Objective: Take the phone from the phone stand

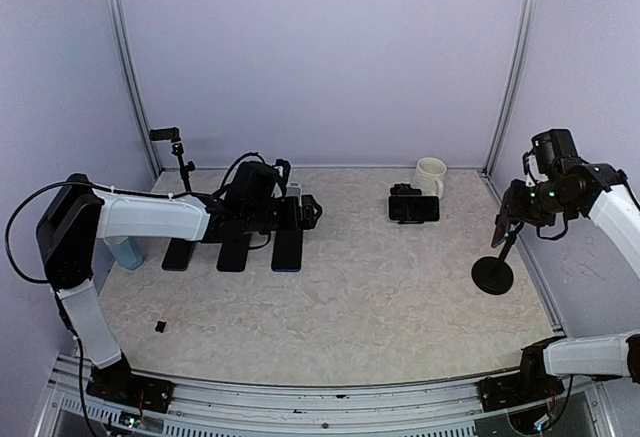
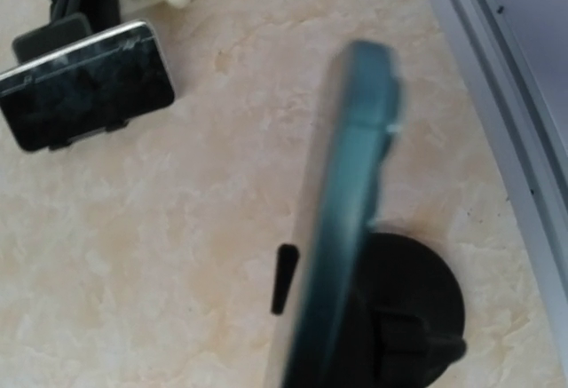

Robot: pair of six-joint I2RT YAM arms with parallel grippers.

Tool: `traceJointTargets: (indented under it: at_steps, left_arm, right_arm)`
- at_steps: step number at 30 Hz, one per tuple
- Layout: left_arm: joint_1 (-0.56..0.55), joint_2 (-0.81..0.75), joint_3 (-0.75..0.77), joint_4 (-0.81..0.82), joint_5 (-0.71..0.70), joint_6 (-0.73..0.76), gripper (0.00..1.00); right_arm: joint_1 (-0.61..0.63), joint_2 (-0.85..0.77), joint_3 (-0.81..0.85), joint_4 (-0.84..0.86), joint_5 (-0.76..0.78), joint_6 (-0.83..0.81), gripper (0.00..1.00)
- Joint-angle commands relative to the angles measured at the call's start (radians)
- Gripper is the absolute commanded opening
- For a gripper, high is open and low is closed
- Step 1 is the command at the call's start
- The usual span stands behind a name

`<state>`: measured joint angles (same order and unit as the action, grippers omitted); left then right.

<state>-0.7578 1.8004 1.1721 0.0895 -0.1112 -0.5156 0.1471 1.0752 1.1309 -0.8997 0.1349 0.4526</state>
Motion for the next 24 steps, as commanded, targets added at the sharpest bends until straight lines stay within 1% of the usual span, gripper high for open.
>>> traceJointTargets:
  at_steps: [1,8,11,12,15,24]
  left_arm:
    - [0.011,-0.035,-0.015,0.010,-0.008,-0.003,0.99]
    - [0.015,-0.045,-0.017,0.007,-0.011,-0.001,0.99]
    - [0.016,-0.044,-0.013,0.009,-0.007,-0.002,0.99]
    - [0.017,-0.045,-0.012,0.008,-0.005,-0.002,0.99]
    - [0.017,-0.047,-0.010,0.007,-0.004,-0.001,0.99]
    - [0.014,-0.064,-0.003,-0.002,0.001,0.020,0.99]
  right_arm:
    - [-0.012,0.001,-0.011,0.032,0.008,0.033,0.34]
    - [-0.013,-0.005,-0.003,0.038,-0.016,0.035,0.14]
    - [-0.014,-0.008,0.004,0.047,-0.057,0.024,0.02]
    - [-0.014,-0.012,0.006,0.055,-0.077,0.017,0.00]
    - [-0.013,-0.026,0.020,0.079,-0.157,0.014,0.00]
    - [-0.013,-0.017,0.094,0.103,-0.385,-0.104,0.00]
